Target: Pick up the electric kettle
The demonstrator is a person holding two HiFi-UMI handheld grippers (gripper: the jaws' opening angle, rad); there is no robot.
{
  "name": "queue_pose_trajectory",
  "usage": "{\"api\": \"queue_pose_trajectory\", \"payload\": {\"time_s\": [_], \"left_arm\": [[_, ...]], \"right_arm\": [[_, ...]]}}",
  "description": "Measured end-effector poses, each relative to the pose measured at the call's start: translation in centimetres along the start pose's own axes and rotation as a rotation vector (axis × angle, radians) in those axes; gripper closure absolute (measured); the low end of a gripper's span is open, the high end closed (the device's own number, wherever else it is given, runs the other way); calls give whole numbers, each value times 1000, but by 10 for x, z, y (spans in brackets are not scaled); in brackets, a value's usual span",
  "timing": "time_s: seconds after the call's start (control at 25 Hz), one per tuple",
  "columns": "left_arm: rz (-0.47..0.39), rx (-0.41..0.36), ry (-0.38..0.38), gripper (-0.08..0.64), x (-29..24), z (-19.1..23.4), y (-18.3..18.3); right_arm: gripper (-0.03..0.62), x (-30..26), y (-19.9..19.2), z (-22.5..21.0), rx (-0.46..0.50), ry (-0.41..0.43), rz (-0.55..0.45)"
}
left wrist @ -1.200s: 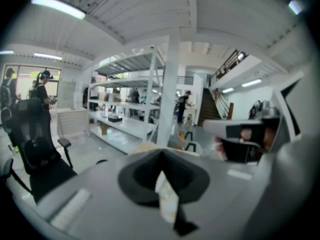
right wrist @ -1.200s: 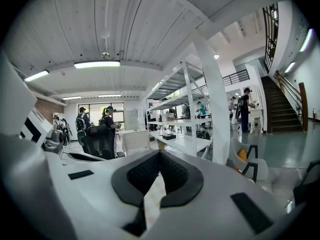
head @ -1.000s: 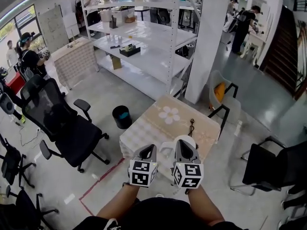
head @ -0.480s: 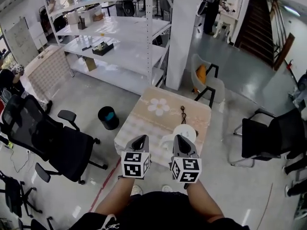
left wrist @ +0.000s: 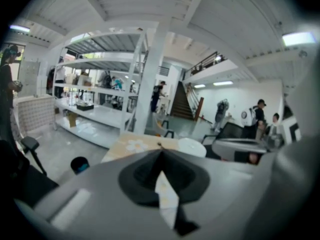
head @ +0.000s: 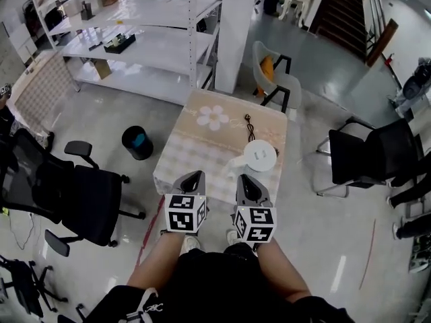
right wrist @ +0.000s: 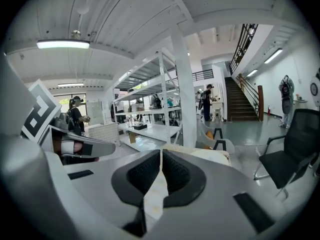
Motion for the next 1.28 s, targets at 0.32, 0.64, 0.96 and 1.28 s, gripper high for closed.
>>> {"api": "queue_pose_trajectory", "payload": {"time_s": [0.32,0.64,0.96,1.28], "left_arm": [[70,-29,-61,560,-5,6,-18],[103,-71,-50,561,-2,13,-17],[131,-86,29,560,1,30,-17],[163,-91,109,560,11,50,-29]], "right_arm": [[598,-15,-51,-4,-81,-76,71],[467,-64,-86,-3,-126,-38,135],[357,-111,-104,-9,-188,-19,172],[359,-148,-119,-11,-202,-96,171]]}}
Point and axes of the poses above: the fingertips, and each gripper's own axes: x backward along the fingers, z to its left, y out of its top, the point moved 8 cm from there along x, backward along the fingers, and after that the axes turned 6 degrees about x, right-handed, at the moved point
